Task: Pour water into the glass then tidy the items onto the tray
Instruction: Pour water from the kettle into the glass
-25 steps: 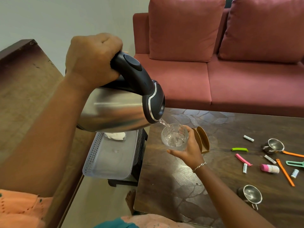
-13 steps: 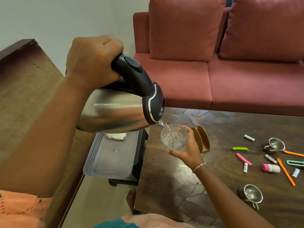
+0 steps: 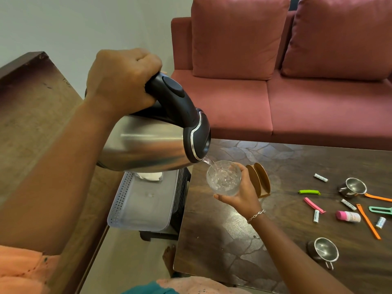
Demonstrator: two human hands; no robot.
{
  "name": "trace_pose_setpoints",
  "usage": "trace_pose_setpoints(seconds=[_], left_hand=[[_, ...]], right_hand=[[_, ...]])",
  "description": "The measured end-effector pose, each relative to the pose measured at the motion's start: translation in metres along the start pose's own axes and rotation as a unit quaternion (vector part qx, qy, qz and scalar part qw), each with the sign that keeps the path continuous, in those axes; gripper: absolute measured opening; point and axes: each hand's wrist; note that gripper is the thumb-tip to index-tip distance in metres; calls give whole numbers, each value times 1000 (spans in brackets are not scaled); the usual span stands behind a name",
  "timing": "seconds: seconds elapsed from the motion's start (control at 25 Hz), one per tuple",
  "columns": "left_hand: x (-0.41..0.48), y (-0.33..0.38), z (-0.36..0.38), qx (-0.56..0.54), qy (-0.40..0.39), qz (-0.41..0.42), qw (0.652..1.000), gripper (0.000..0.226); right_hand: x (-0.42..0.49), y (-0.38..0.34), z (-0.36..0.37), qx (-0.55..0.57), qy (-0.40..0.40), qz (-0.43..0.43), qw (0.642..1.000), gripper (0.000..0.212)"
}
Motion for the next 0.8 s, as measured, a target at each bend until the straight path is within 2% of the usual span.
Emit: trace_pose_setpoints(seconds=[0.8], left_hand=[[-6,-3,-6,5,-9,14,1000,25]], right_hand=[[-2,-3,8,8,-5,-7,1000,89]])
Point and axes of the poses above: each hand's wrist, its own x-axis towards the middle knuckle, its own z-axis out of the palm, y = z × x, and after that the axes turned 13 degrees about -y, right-handed
